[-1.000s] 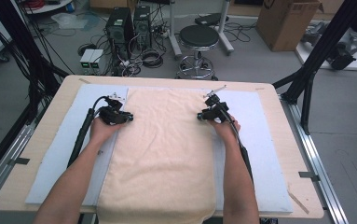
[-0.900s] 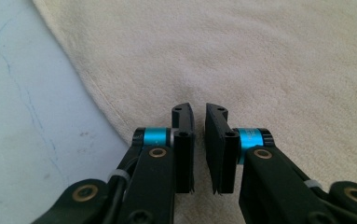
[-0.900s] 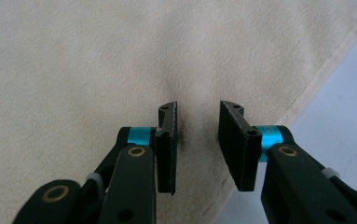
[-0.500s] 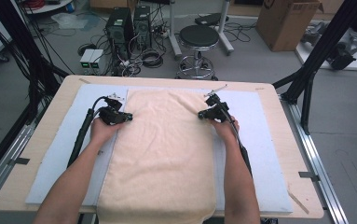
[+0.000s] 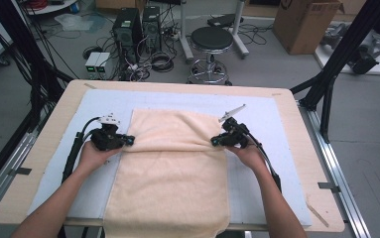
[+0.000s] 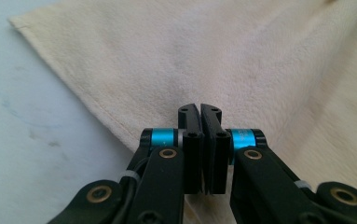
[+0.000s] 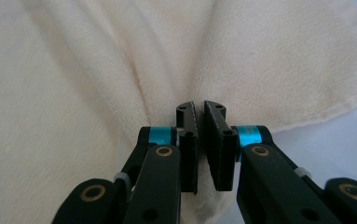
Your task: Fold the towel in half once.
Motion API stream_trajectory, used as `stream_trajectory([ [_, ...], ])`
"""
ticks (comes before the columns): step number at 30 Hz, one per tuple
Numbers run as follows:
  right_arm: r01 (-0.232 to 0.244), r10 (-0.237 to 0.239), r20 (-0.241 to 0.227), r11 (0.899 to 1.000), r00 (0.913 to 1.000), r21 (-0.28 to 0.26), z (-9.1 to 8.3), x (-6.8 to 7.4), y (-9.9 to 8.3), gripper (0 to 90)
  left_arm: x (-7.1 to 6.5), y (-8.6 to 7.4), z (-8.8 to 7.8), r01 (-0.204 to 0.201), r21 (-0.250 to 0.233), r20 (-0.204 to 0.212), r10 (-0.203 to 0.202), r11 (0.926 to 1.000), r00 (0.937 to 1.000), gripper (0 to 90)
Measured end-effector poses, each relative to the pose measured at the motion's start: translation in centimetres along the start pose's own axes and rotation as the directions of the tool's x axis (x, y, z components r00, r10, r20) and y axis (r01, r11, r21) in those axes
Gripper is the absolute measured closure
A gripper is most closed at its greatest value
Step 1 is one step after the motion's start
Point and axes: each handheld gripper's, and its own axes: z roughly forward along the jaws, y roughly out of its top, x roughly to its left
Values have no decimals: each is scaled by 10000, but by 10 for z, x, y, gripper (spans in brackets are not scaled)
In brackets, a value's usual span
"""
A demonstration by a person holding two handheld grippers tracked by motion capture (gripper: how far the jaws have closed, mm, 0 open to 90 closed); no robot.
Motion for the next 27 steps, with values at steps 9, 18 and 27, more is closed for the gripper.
stream_trajectory([
  [9, -64, 165, 788, 9919, 9968, -1269, -12, -12, 12, 558, 25, 18, -4, 492, -1230, -469, -553, 9912, 9974, 651],
  [18, -715, 974, 2516, 9913, 9629, -1103, 15, -55, 34, 483, 64, 36, 37, 1127, -731, -2776, -1287, 9909, 9520, 637],
  [27, -1421, 1629, 2565, 9850, 9527, -980, 27, -73, 23, 483, 69, 33, 52, 1628, -750, -2655, -1771, 9838, 9477, 587],
])
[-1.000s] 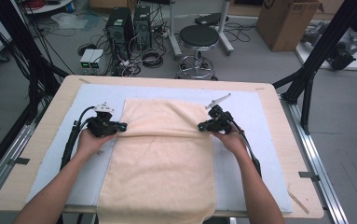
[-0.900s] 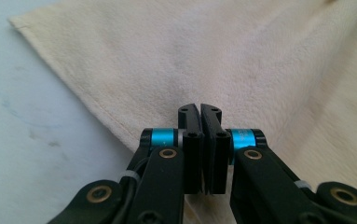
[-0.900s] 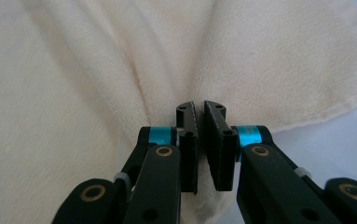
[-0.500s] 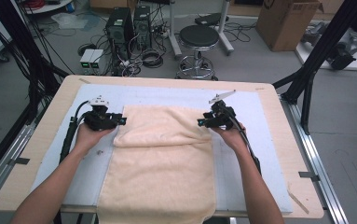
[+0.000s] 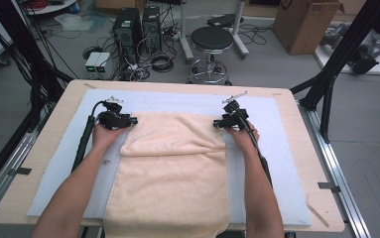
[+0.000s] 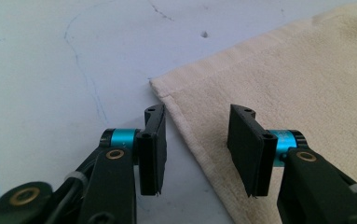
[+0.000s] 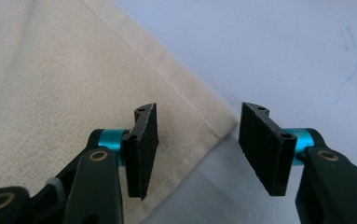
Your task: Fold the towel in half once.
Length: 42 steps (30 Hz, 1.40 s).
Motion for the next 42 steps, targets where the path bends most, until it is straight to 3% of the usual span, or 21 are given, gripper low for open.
stream_trajectory([
  [3, 17, -17, -65, 10000, 10000, 61, 0, 3, 2, 619, -3, 2, 2, 4, 46, -262, -3, 10000, 9997, 665],
  [7, -83, 87, -498, 9999, 9987, 100, 0, 4, 4, 781, -3, 4, 4, 481, 40, 77, -481, 9988, 9988, 845],
  [11, -251, 251, -779, 9997, 9966, 9, -5, 2, 4, 858, -1, 4, 2, 680, -26, 131, -679, 9977, 9976, 865],
  [14, -21, 19, -741, 10000, 9972, -27, -10, 2, 6, 869, -1, 5, 0, 658, -159, 93, -657, 9977, 9978, 871],
  [20, -52, 29, -959, 9997, 9954, -241, -16, -1, 7, 877, 0, 9, -4, 667, -391, 149, -662, 9970, 9977, 873],
  [27, -549, 438, -1319, 9951, 9903, -818, -27, -5, 13, 879, 1, 21, -14, 572, -734, 59, -569, 9957, 9984, 874],
  [30, -455, 264, -1224, 9868, 9921, -1553, -39, -6, 18, 881, 2, 31, -23, 590, -1118, 61, -587, 9920, 9983, 874],
  [32, -702, 496, -1311, 9851, 9901, -1572, -46, -8, 22, 882, 2, 41, -29, 507, -1317, 69, -502, 9900, 9987, 873],
  [34, -474, 295, -1123, 9859, 9932, -1606, -55, -8, 32, 882, 0, 51, -34, 361, -1538, -24, -369, 9874, 9993, 874],
  [37, -347, 137, -1019, 9778, 9947, -2069, -70, -7, 49, 883, 0, 66, -42, 162, -1668, -151, -190, 9859, 9997, 874],
  [40, -239, 60, -794, 9737, 9968, -2265, -84, -9, 63, 883, 1, 85, -54, 221, -2253, -155, -263, 9740, 9995, 874],
  [42, -250, 50, -756, 9639, 9971, -2652, -97, -11, 71, 883, 1, 96, -62, 80, -2503, -171, -127, 9681, 9998, 874],
])
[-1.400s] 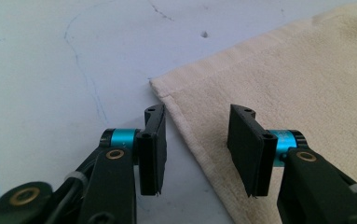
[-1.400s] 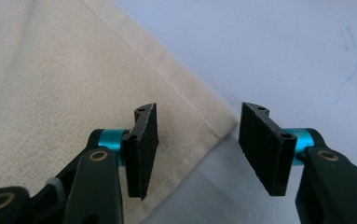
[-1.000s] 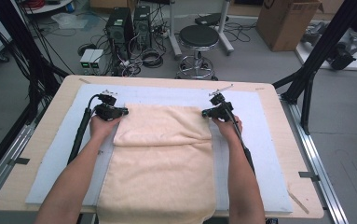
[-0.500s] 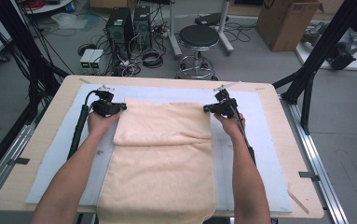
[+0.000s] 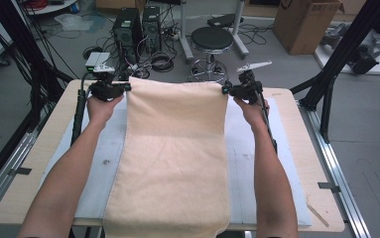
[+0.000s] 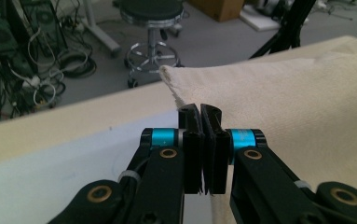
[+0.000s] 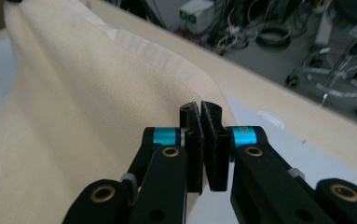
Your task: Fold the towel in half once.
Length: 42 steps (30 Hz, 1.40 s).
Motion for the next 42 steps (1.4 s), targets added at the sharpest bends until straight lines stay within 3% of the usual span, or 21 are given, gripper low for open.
stream_trajectory([
  [2, -42, 40, -107, 9997, 9999, -259, -7, 1, 6, 883, 0, 6, -5, -60, -278, 21, 60, 9996, 10000, 874],
  [5, 42, -51, -306, 9996, 9995, -296, -12, 4, 8, 883, 1, 5, -10, -38, -186, 216, 42, 9998, 9998, 874],
  [11, 95, -104, -794, 9999, 9968, -110, -16, 13, -3, 883, -3, -13, -23, -160, -261, 632, 177, 9995, 9978, 874],
  [14, 161, -132, -1091, 9995, 9939, 253, -18, 18, -7, 883, -4, -23, -30, -233, -229, 842, 252, 9995, 9961, 874],
  [17, 321, -306, -1374, 9995, 9900, 82, -22, 29, -10, 883, -8, -31, -38, -289, -265, 1073, 316, 9992, 9937, 874],
  [21, 504, -458, -1646, 9984, 9853, 239, -28, 40, -20, 883, -13, -38, -47, -443, -250, 1316, 472, 9987, 9902, 874],
  [26, 368, -340, -2020, 9993, 9788, 101, -42, 49, -35, 883, -20, -48, -61, -728, -334, 1567, 771, 9968, 9846, 874],
  [35, 675, -740, -2448, 9971, 9667, -350, -71, 72, -54, 883, -35, -66, -88, -1255, -409, 1906, 1310, 9913, 9729, 874],
  [42, 1049, -1183, -2770, 9925, 9535, -630, -89, 95, -70, 883, -50, -81, -114, -1568, -780, 2180, 1703, 9845, 9610, 874],
])
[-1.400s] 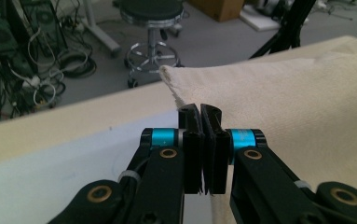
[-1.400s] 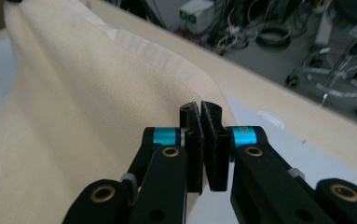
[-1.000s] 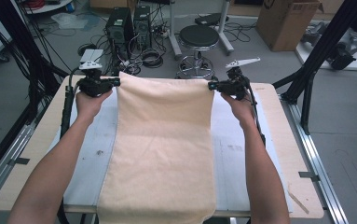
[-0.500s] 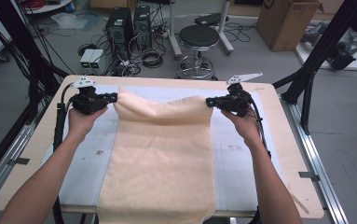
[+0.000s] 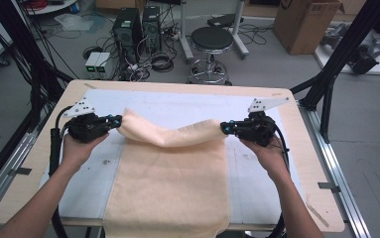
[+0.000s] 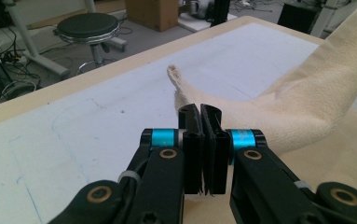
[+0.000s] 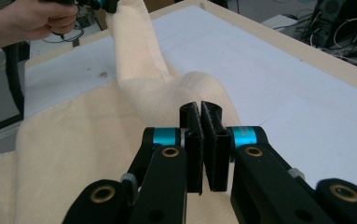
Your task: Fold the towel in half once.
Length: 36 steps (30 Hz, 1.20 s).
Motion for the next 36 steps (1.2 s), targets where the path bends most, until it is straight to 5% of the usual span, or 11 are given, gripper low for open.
stream_trajectory([
  [22, 1185, -1211, -655, 9920, 9905, -428, -50, 98, -36, 882, -66, -43, -85, -521, -873, 945, 603, 9948, 9937, 874],
  [29, 1496, -1475, -1183, 9887, 9820, 88, -50, 135, -69, 882, -92, -81, -107, -564, -683, 1236, 646, 9961, 9902, 874],
  [33, 1348, -1291, -1529, 9905, 9798, 276, -45, 140, -93, 868, -100, -106, -116, -414, -457, 1629, 484, 9981, 9855, 870],
  [36, 1526, -1417, -1911, 9873, 9713, 436, -43, 142, -103, 721, -101, -115, -124, -402, -565, 1832, 499, 9976, 9818, 768],
])
